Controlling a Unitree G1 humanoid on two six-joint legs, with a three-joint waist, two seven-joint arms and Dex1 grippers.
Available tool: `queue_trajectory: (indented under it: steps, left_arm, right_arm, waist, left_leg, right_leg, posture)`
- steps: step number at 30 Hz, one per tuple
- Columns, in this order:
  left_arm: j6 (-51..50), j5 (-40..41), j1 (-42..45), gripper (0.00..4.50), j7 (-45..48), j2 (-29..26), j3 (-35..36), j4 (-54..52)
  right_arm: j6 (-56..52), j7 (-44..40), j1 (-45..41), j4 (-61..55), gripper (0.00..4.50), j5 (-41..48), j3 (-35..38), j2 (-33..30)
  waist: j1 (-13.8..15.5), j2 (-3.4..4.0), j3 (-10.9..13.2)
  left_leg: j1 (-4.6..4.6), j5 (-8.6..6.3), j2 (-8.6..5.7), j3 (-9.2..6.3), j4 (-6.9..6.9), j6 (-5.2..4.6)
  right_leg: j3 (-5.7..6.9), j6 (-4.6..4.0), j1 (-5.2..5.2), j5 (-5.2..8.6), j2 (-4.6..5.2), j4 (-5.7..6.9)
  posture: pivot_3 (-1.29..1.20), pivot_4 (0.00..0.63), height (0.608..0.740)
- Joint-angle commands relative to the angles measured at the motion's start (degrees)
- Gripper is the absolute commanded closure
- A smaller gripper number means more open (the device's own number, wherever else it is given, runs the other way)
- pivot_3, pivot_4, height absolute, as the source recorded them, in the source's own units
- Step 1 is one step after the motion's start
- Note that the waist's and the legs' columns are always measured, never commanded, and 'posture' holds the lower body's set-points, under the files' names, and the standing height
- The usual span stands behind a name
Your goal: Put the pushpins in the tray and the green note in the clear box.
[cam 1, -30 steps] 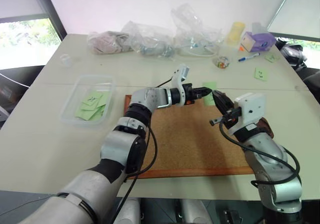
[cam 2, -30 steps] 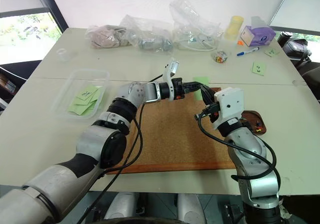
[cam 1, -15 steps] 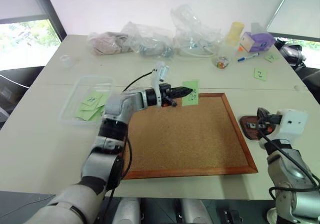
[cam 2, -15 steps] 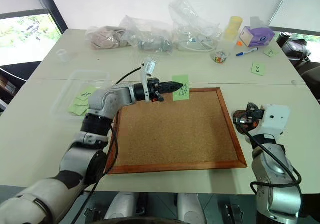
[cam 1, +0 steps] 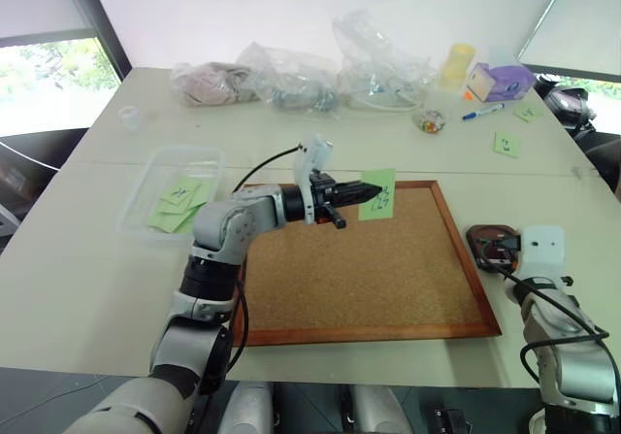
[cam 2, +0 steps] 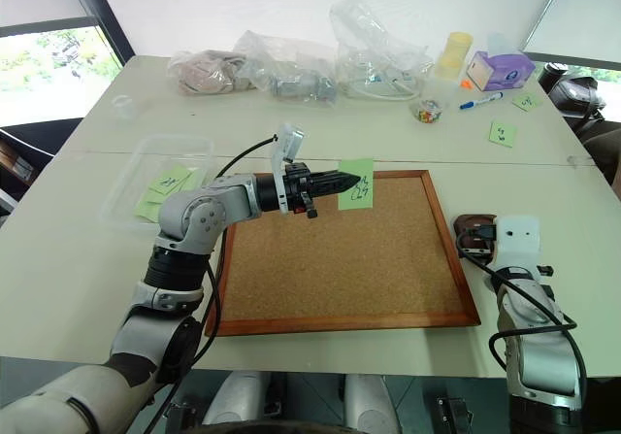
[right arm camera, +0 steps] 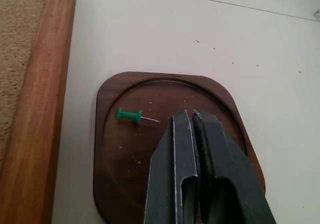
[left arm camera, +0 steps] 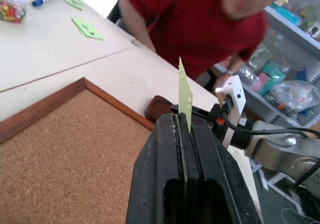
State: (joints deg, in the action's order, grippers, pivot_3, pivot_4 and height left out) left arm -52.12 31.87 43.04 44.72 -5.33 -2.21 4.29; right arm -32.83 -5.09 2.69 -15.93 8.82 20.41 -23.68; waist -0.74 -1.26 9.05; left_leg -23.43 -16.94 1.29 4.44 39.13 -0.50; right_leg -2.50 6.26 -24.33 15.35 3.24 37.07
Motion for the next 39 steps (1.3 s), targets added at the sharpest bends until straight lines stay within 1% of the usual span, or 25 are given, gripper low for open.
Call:
queue_trajectory:
  steps: [1, 5, 6, 7, 8, 17, 21, 24, 29, 31, 33, 35, 37, 39]
  left_arm:
    - [1.44, 0.87, 0.63, 4.5, -0.15, 0.21, -0.37, -1.58]
    - [1.72, 0.83, 0.8, 4.5, -0.18, 0.05, -0.53, -1.3]
    - [1.82, 0.82, 0.86, 4.5, -0.11, -0.04, -0.56, -1.17]
    - [1.92, 0.81, 0.92, 4.5, -0.04, -0.12, -0.58, -1.01]
    - [1.93, 0.83, 1.02, 4.5, -0.03, -0.18, -0.57, -0.93]
    - [3.53, 0.75, 2.05, 4.5, -0.12, -0.63, 0.12, 0.39]
    - [5.0, 0.44, 3.46, 4.5, -0.14, -1.8, 1.11, 1.57]
    - [5.7, 0.19, 4.35, 4.5, -0.19, -3.32, 1.62, 2.58]
    - [6.03, 0.06, 4.48, 4.5, -0.49, -5.07, 1.98, 3.02]
    - [5.82, 0.24, 4.11, 4.5, -0.61, -5.62, 2.03, 2.59]
    - [5.66, 0.31, 3.77, 4.5, -0.9, -6.13, 2.05, 2.04]
    - [5.65, 0.38, 3.67, 4.5, -1.03, -6.91, 2.16, 1.45]
    - [6.37, -0.36, 4.06, 4.5, -0.76, -9.03, 2.4, 1.0]
    - [7.46, -1.5, 5.08, 4.5, -0.48, -12.47, 3.29, 1.53]
  right_arm:
    - [-0.36, -0.42, -0.31, 0.28, 3.6, -0.14, 0.87, -0.45]
    - [-0.57, -0.06, -0.33, -0.05, 1.42, 0.24, 2.1, 0.31]
    - [-0.45, 0.09, -0.26, -0.2, 0.94, 0.3, 2.39, 0.51]
    - [-0.24, 0.19, -0.18, -0.34, 0.34, 0.33, 2.59, 0.66]
    - [-0.18, 0.22, -0.15, -0.5, 0.1, 0.36, 2.71, 0.7]
    - [3.61, 2.09, 0.36, -4.09, 0.1, 0.23, 5.85, 1.97]
    - [5.43, 2.16, -0.05, -7.34, 0.1, 2.35, 8.25, 2.81]
    - [4.1, 1.74, -1.35, -10.22, 0.1, 9.85, 12.33, 5.65]
    - [-1.89, 4.88, -4.93, -12.71, 0.1, 28.49, 20.68, 11.15]
    - [-3.99, 6.85, -5.64, -12.81, 0.1, 37.11, 23.48, 12.41]
    - [-5.25, 7.89, -5.54, -12.97, 0.1, 43.46, 24.8, 12.52]
    - [-5.47, 9.31, -5.03, -13.48, 0.1, 46.97, 25.16, 11.96]
    - [-5.12, 10.02, -4.27, -13.82, 0.1, 48.56, 24.82, 11.04]
    - [-5.17, 9.72, -3.01, -14.32, 0.1, 49.05, 23.7, 9.66]
  waist:
    - [0.03, 0.0, 0.0]
    - [0.01, 0.0, 0.0]
    - [0.01, 0.0, 0.0]
    - [0.01, 0.0, 0.0]
    - [0.0, 0.0, 0.0]
    - [-0.01, 0.02, -0.01]
    - [0.0, 0.02, -0.01]
    - [-0.02, 0.02, -0.01]
    - [-0.02, 0.04, -0.02]
    - [0.04, 0.04, -0.02]
    - [0.07, 0.05, -0.02]
    - [-0.02, 0.05, -0.02]
    - [-0.07, 0.05, -0.02]
    - [-0.23, 0.08, -0.02]
  left_leg:
    - [0.0, 0.0, 0.0, 0.0, 0.0, 0.0]
    - [0.0, 0.0, 0.0, -0.01, 0.0, 0.0]
    - [0.0, 0.0, 0.0, -0.01, 0.0, 0.0]
    - [0.0, 0.0, 0.01, -0.01, 0.0, 0.0]
    - [0.0, 0.0, 0.01, -0.01, 0.0, 0.0]
    - [0.0, 0.0, 0.01, 0.0, 0.0, 0.0]
    - [0.0, 0.0, 0.01, -0.01, 0.0, 0.0]
    - [0.0, 0.0, 0.01, -0.01, 0.0, 0.0]
    - [0.02, 0.0, 0.07, -0.01, 0.0, 0.01]
    - [0.01, 0.0, 0.07, -0.01, 0.0, 0.01]
    - [0.01, 0.0, 0.07, -0.01, 0.0, 0.01]
    - [0.01, 0.0, 0.07, 0.0, 0.0, 0.0]
    - [0.01, 0.0, 0.07, -0.01, -0.01, 0.0]
    - [0.02, 0.0, 0.09, 0.0, -0.01, 0.0]
  right_leg:
    - [0.0, 0.0, 0.0, 0.0, 0.0, 0.0]
    - [0.0, 0.0, 0.0, 0.0, 0.0, 0.0]
    - [0.0, 0.0, 0.0, 0.0, -0.01, 0.0]
    - [0.0, 0.0, 0.0, 0.0, -0.01, 0.0]
    - [0.0, 0.0, 0.0, 0.0, -0.02, 0.0]
    - [-0.01, 0.0, 0.0, 0.0, -0.03, 0.01]
    - [-0.01, 0.0, 0.0, 0.0, -0.03, 0.01]
    - [-0.01, 0.01, 0.0, 0.0, -0.03, 0.01]
    - [-0.01, 0.01, 0.0, 0.0, -0.06, 0.04]
    - [0.0, 0.01, 0.01, -0.01, -0.04, 0.04]
    - [0.0, 0.01, 0.01, 0.0, -0.02, 0.04]
    - [0.0, 0.01, 0.01, 0.0, -0.01, 0.04]
    - [0.0, 0.01, 0.01, 0.0, -0.01, 0.04]
    - [0.0, 0.01, 0.0, 0.0, -0.04, 0.04]
  posture:
    - [0.0, 0.15, 0.737]
    - [0.0, 0.15, 0.737]
    - [0.0, 0.15, 0.737]
    - [0.0, 0.15, 0.737]
    - [0.0, 0.15, 0.737]
    - [0.0, 0.15, 0.737]
    - [0.0, 0.15, 0.737]
    - [0.0, 0.15, 0.737]
    - [0.0, 0.15, 0.737]
    - [0.0, 0.15, 0.737]
    - [0.0, 0.15, 0.737]
    - [0.0, 0.15, 0.737]
    - [0.0, 0.15, 0.737]
    - [0.0, 0.15, 0.737]
